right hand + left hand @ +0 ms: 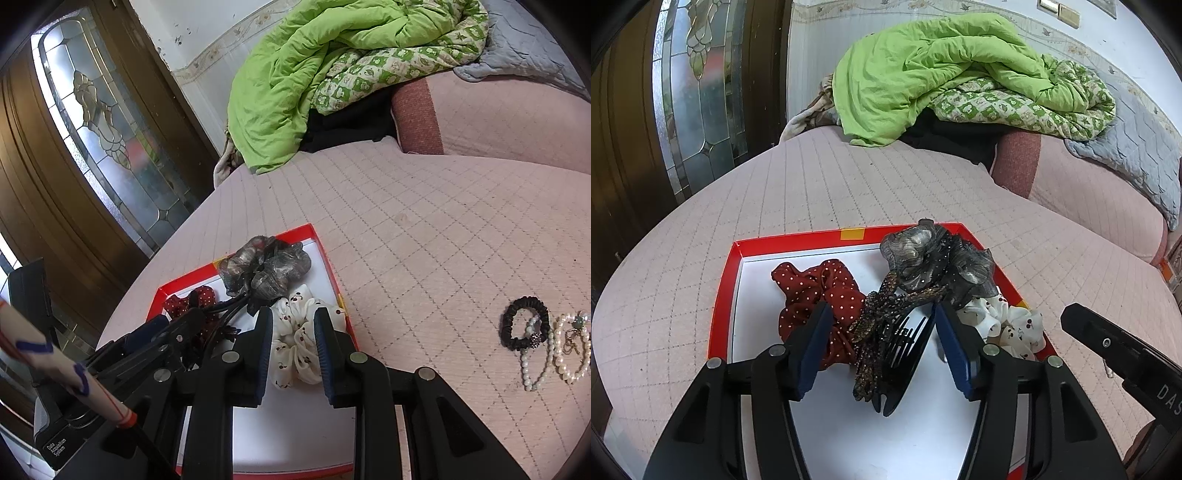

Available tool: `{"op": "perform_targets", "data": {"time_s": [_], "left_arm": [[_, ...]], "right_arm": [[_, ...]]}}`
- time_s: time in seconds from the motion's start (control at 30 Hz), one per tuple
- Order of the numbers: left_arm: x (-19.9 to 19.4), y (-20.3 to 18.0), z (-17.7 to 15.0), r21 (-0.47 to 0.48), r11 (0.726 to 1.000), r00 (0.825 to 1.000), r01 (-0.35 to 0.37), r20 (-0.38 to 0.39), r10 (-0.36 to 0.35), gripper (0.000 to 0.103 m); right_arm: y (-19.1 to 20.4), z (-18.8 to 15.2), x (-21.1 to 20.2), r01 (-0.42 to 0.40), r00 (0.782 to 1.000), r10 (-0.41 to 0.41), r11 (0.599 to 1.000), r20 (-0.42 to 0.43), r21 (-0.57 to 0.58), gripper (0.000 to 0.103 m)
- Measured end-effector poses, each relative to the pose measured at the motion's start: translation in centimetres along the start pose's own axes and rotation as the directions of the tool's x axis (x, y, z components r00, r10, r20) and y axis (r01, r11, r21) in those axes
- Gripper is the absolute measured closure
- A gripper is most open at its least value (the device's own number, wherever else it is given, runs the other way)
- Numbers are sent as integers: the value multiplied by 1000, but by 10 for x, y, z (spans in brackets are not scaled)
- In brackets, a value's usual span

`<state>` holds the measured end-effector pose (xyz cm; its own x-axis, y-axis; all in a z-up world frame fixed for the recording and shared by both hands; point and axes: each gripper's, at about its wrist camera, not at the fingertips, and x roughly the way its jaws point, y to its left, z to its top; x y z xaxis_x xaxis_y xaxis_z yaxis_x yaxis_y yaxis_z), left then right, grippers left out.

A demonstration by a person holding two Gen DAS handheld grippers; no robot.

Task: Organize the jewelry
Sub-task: 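Lower the claw clips and white scrunchie into the tray and open both tools, then lift both open tools away from the tray toward the bracelets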

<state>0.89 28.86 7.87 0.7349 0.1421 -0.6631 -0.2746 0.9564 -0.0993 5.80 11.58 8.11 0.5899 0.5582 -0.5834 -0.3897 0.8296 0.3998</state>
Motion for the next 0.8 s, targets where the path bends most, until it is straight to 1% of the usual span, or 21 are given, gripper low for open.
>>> {"op": "perform_targets", "data": {"time_s": [0.5,0.8], "left_arm": [[-8,-16,0,18,1000,1000,-5,15,5,43],[-12,-36,-2,48,999,1000,3,22,-4,41]], "right_arm": [[-17,0,-19,15,1000,-16,1000,15,19,76],[-31,-2,-33,37,999,-37,999,21,29,74]]}}
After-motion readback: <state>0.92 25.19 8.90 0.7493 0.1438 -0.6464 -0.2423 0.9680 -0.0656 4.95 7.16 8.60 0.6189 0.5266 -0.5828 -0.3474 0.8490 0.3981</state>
